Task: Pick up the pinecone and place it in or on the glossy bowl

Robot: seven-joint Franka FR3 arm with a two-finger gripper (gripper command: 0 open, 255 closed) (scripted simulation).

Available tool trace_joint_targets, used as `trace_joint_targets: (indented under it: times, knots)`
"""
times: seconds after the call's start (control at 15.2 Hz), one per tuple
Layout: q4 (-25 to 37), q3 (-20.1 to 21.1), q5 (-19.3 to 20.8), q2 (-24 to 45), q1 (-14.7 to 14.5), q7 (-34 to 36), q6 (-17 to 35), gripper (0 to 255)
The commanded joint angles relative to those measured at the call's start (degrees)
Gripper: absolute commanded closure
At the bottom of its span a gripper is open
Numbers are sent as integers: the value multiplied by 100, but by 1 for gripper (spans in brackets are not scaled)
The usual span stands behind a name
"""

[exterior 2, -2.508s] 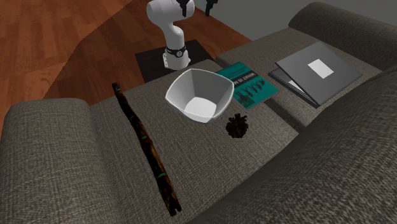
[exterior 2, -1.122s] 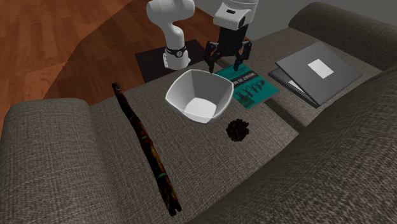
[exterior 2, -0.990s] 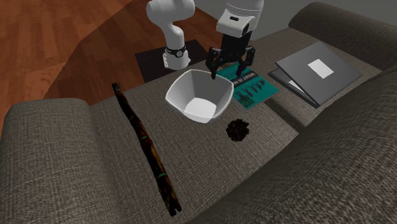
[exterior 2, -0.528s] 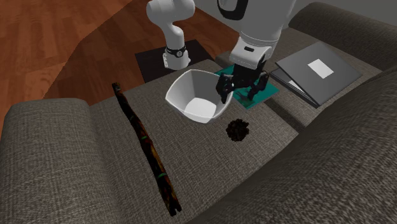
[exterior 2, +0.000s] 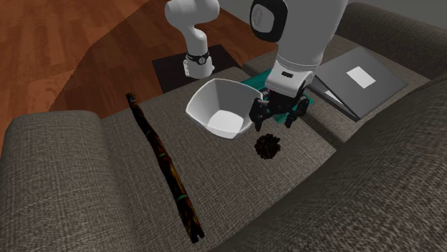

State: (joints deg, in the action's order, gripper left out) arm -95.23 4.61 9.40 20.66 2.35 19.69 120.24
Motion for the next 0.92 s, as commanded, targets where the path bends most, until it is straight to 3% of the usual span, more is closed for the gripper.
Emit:
trace_joint_targets:
  times: [0.0,0.53,0.59,0.86]
  knots:
    - [-144,-29,14,116,29,7,113,0]
    - [-161,-28,20,136,34,11,149,0]
    - [-182,-26,23,136,27,25,168,255]
    - [-159,-18,35,165,-2,66,169,255]
